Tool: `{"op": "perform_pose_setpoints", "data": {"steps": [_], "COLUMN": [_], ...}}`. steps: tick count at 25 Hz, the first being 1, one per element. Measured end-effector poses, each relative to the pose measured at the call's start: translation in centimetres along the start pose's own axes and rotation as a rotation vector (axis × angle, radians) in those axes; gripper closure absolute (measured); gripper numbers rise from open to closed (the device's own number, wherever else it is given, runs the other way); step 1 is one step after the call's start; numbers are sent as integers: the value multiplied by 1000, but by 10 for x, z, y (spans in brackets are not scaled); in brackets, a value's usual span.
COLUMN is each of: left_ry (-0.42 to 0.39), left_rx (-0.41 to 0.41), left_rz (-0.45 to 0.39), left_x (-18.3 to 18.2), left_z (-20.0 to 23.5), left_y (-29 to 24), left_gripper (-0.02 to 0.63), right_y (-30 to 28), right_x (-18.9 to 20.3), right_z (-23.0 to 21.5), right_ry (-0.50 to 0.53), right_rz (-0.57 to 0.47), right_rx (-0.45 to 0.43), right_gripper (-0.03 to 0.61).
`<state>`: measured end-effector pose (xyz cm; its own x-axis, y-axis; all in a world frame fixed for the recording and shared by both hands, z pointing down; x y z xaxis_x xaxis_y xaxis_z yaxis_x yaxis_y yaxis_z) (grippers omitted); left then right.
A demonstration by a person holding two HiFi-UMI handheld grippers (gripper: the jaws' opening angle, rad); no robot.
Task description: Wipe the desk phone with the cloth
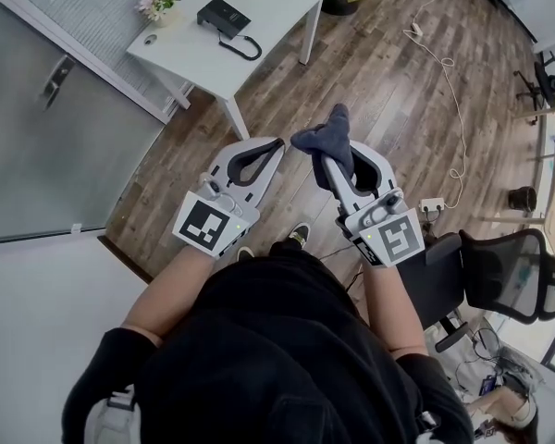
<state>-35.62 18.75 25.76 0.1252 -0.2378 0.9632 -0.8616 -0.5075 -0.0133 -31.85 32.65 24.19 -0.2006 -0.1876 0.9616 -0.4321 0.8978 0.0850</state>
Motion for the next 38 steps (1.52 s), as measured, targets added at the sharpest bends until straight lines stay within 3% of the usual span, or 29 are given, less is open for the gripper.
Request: {"op": "perform_pose_setpoints", "data": {"steps": [12, 28, 38], "left_ry": [-12, -34, -30], "left_rx": [1, -30, -26], "left_rz": [24, 46, 38], "left_x": [4, -7, 6], "left_z": [-12, -24, -1], "left_y": [-64, -117, -132], "left_gripper": [603, 603, 603], "right_y": [8, 25, 4], "right_x": [-10, -28, -28], "right_z": [-61, -109, -131], "right_ry": [-11, -33, -33], "right_rz": [6, -12, 0], "right_rx": [-19, -58, -46], "right_gripper": [477, 477, 476]}}
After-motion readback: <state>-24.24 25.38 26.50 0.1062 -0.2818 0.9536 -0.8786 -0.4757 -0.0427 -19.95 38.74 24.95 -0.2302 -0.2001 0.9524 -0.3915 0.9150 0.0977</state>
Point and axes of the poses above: the fingertips, and each gripper's own axes: y backward along the fingers, z to its left, x out of its underside, the point moved 5 cm from there along y, backward along the fingers, and after that the axes turned 15 degrees about -y, right-handed, at the moved point
